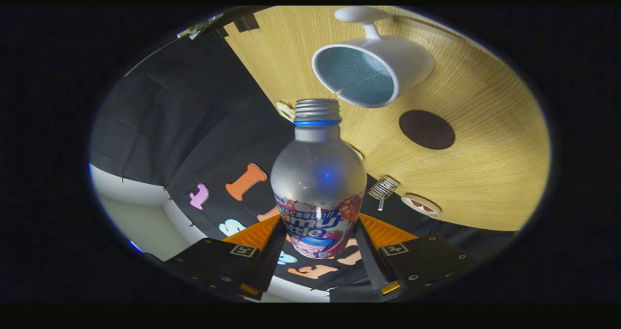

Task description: Take the bottle from table, then pour the juice into the cup, finally place the bottle on the coaster

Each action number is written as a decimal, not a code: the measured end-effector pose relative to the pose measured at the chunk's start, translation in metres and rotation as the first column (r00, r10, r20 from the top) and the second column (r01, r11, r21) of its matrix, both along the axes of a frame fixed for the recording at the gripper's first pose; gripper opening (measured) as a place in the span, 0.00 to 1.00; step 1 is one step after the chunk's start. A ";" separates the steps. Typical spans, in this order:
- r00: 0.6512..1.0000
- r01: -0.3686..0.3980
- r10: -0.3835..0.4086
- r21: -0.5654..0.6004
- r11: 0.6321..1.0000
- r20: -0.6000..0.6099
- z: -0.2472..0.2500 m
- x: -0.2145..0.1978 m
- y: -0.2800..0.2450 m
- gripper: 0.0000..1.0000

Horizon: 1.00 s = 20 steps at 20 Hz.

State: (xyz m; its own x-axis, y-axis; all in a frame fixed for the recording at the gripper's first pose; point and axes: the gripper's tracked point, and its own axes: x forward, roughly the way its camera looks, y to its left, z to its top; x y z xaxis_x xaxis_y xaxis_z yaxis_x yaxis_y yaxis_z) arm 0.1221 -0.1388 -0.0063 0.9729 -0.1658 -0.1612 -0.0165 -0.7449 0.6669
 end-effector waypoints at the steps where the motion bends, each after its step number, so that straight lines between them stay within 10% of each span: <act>1: 1.000 -0.005 0.005 -0.006 1.000 -0.005 0.000 -0.001 0.001 0.77; 10: 0.984 -0.124 0.088 -0.247 0.961 -0.152 -0.026 0.005 0.021 0.77; 20: 0.917 -0.346 0.115 -0.620 0.704 -0.382 -0.054 -0.020 0.030 0.77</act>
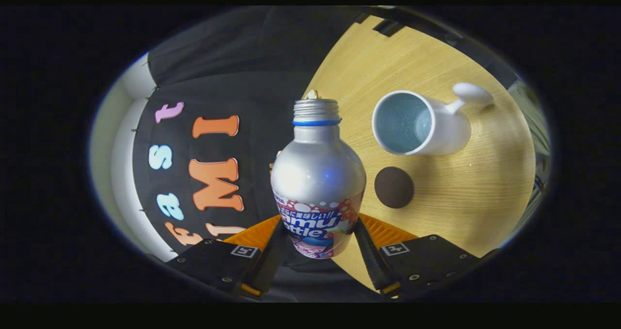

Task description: Take the bottle from table, then pour the juice into the cup, finally place the bottle on the coaster

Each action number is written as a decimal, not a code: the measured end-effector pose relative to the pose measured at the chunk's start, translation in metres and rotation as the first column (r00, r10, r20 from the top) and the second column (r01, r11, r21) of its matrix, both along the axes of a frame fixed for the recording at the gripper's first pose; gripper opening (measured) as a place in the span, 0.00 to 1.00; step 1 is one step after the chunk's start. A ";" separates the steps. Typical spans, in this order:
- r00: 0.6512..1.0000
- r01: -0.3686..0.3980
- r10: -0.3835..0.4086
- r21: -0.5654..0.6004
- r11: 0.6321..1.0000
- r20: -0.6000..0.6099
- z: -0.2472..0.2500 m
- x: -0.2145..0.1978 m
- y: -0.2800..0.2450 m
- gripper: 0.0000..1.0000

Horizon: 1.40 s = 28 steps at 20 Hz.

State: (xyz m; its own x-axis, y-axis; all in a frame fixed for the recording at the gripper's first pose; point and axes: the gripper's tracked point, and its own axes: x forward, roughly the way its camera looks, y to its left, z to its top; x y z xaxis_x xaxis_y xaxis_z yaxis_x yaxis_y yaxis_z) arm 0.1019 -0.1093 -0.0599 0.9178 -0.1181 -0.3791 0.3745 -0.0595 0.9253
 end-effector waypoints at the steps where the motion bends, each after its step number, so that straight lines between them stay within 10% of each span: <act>1: 1.000 -0.009 0.009 -0.030 0.999 -0.005 0.002 -0.002 0.000 0.77; 9: 0.975 -0.172 0.084 -0.459 0.872 -0.206 -0.004 -0.009 -0.015 0.77; 28: 0.922 -0.363 -0.038 -0.896 0.255 -0.385 -0.033 0.037 -0.013 0.77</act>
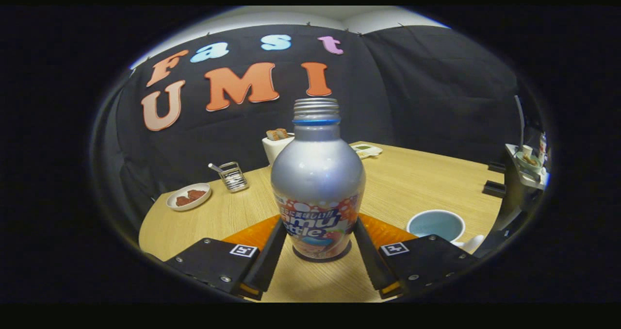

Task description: Take the bottle from table, then pour the juice into the cup, finally place the bottle on the coaster

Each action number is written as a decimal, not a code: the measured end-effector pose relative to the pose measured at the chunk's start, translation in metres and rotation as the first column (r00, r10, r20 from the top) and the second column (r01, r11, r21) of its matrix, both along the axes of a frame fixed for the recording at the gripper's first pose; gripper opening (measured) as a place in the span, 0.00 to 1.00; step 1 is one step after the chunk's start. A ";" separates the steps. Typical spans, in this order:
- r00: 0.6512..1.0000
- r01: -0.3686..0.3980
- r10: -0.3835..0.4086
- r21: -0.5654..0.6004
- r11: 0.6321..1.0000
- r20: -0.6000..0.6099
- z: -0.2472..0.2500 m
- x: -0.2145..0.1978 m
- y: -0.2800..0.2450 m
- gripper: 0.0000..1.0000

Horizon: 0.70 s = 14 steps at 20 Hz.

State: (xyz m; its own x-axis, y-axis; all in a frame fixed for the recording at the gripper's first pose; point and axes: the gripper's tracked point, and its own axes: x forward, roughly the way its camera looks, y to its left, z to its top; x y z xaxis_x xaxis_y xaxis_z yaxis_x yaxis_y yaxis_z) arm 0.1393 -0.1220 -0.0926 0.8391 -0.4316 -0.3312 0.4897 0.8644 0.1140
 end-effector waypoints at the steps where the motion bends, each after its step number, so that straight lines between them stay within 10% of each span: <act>1: 1.000 -0.009 0.009 -0.033 0.999 -0.006 -0.004 0.007 0.001 0.77; 14: 0.996 -0.028 0.019 -0.107 0.994 -0.083 -0.051 0.029 0.004 0.78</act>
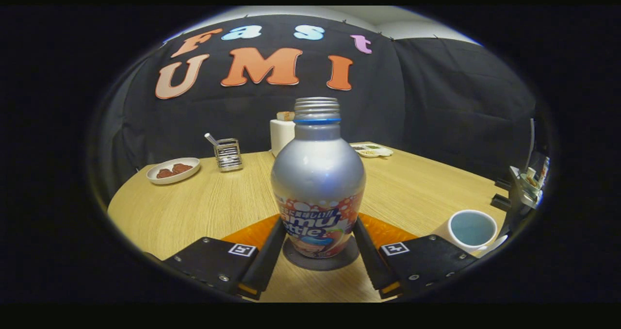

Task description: Take the bottle from table, then pour the juice into the cup, finally place the bottle on the coaster

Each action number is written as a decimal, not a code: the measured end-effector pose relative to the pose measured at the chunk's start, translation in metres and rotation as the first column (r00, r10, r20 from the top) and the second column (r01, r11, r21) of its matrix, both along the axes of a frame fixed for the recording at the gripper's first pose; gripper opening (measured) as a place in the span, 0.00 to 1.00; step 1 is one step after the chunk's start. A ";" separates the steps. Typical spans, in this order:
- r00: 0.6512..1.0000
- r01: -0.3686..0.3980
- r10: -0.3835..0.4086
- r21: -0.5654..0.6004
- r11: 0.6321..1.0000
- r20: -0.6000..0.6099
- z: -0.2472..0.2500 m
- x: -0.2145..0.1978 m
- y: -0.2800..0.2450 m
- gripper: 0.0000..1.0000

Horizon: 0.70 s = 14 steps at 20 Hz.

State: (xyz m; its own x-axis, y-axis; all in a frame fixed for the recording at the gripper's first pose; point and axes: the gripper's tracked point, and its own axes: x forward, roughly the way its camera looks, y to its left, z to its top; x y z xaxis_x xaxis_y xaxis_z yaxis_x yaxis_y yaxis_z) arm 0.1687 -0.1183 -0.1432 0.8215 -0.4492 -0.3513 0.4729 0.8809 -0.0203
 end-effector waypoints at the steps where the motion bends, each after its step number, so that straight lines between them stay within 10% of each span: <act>1: 1.000 0.004 -0.004 0.004 1.000 -0.005 -0.003 0.002 0.000 0.79; 14: 0.998 -0.052 0.052 0.021 0.998 -0.036 -0.011 -0.005 0.013 0.98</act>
State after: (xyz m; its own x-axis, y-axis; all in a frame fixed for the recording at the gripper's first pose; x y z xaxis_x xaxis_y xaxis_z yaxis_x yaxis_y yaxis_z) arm 0.1634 -0.1057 -0.1541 0.8300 -0.3989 -0.3899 0.4258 0.9046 -0.0192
